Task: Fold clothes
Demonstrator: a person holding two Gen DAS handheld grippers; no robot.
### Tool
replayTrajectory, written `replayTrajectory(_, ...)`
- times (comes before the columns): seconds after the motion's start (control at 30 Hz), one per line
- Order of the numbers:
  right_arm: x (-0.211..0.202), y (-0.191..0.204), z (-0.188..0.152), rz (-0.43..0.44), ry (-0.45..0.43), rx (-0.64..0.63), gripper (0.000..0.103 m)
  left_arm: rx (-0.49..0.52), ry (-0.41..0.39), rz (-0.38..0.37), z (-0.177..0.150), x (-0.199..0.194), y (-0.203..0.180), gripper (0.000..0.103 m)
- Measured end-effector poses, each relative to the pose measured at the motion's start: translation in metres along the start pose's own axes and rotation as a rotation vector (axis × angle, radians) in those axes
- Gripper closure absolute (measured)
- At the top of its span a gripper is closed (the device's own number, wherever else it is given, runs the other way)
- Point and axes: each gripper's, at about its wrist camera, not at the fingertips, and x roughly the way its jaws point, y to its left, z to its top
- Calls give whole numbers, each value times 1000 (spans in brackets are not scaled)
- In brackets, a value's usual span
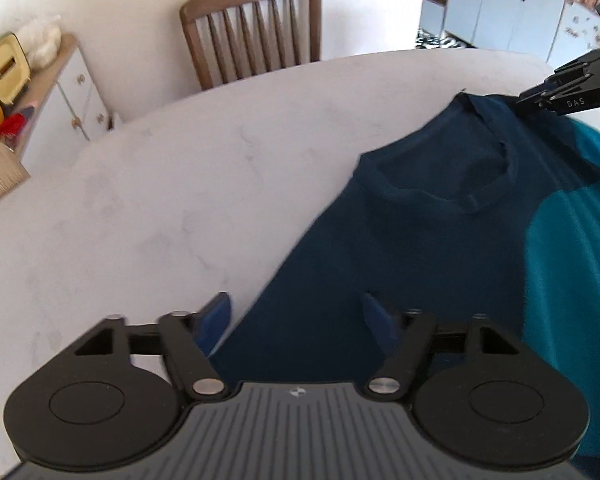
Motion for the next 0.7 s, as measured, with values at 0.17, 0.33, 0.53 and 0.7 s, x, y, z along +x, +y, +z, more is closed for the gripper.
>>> replayTrajectory(0.17,-48,-18,-21,35,-50,32,0,25,-3,17,0,-4,-8,88)
replayTrajectory(0.33,-95,-7,-71,180,-33,73,0,65,-10,93,-4,-6,-7,97)
replayTrajectory(0.53,-105,55,-137,339,103,-21,0,82,-7,173,-2,-5,11,97)
replayTrajectory(0.7,-107,93,-152,316,41,-72,0,98,13,231,0,-5,26,97)
